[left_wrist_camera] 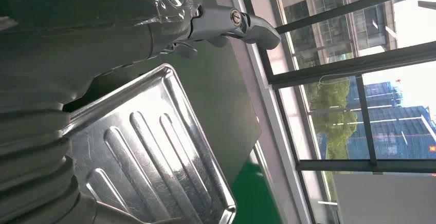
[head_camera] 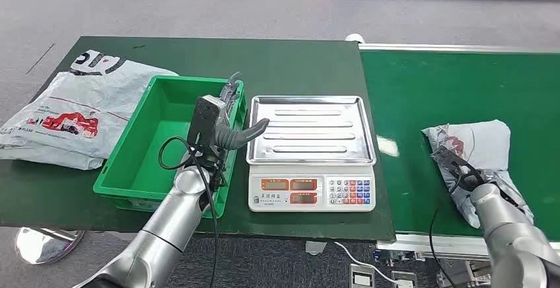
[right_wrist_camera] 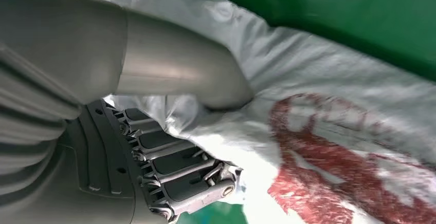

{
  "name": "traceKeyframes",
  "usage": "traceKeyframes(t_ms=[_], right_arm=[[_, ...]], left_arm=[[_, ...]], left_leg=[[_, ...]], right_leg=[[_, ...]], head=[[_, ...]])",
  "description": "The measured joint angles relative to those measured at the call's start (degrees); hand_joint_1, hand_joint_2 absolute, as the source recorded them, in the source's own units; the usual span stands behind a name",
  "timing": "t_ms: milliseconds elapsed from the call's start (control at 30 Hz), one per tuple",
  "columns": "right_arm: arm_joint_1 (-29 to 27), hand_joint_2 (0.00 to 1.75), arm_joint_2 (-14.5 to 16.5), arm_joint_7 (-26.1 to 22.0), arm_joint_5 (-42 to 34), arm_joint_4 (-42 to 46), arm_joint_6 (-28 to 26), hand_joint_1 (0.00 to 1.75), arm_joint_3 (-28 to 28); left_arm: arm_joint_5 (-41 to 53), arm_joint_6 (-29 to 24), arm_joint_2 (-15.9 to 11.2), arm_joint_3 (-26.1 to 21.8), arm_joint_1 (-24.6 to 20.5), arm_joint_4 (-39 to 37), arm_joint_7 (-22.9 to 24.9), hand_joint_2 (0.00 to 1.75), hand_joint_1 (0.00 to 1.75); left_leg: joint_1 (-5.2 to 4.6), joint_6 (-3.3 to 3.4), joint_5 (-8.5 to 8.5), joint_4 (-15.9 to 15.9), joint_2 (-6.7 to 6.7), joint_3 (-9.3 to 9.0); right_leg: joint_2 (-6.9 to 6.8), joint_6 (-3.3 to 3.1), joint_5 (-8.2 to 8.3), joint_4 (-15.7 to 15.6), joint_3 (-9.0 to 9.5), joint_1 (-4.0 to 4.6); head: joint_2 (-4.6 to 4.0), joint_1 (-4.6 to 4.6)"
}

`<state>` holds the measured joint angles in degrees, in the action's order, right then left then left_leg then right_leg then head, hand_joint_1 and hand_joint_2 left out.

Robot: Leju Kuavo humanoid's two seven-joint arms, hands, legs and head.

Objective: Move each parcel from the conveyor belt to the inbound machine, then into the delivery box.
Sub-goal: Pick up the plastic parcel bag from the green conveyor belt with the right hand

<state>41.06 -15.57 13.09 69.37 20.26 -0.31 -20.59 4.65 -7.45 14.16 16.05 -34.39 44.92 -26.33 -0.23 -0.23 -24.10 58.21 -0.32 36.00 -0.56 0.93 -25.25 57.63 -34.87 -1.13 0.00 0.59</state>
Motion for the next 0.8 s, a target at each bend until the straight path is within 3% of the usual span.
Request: traceKeyframes(t_ms=[233, 533, 667, 800], right_arm=[[0.81, 1.75, 0.01, -3.63, -0.19, 0.00, 0.23, 1.75, -0.08], [1.32, 1.75, 1.29, -19.08, -11.11, 4.51, -17.55, 1.75, -2.31], [-5.33, 1.75, 3.01, -28.69, -24.80, 17.07, -27.08, 1.75, -1.81], [-14.06, 1.75, 4.09, -30.54, -31.65, 33.23, -33.87, 1.75, 1.98]], left_arm=[[1.19, 0.22, -0.03, -1.40, 0.97, 1.49, 0.44, 1.75, 0.00], [2.03, -0.68, -0.21, -2.06, 2.84, 4.23, 0.61, 1.75, 0.00], [1.60, -0.76, -0.16, -2.07, 2.72, 3.96, -0.32, 1.75, 0.00], [0.72, -1.12, -0.15, -2.07, 2.32, 3.08, -1.39, 1.75, 0.00]], left_leg=[[0.00, 0.00, 0.00, 0.00, -0.02, 0.01], [0.00, 0.00, 0.00, 0.00, -0.05, 0.02], [0.01, 0.01, 0.01, 0.00, -0.46, 0.07], [0.02, -0.03, -0.03, -0.01, -0.54, 0.13]], right_leg=[[-0.02, 0.00, 0.00, 0.00, 0.00, 0.00], [-0.04, 0.00, 0.00, 0.01, -0.01, 0.00], [-0.43, 0.02, -0.09, 0.00, 0.01, 0.01], [-0.44, 0.04, -0.19, 0.01, 0.00, 0.01]], head=[[0.00, 0.00], [0.00, 0.01], [0.00, 0.00], [0.00, 0.00]])
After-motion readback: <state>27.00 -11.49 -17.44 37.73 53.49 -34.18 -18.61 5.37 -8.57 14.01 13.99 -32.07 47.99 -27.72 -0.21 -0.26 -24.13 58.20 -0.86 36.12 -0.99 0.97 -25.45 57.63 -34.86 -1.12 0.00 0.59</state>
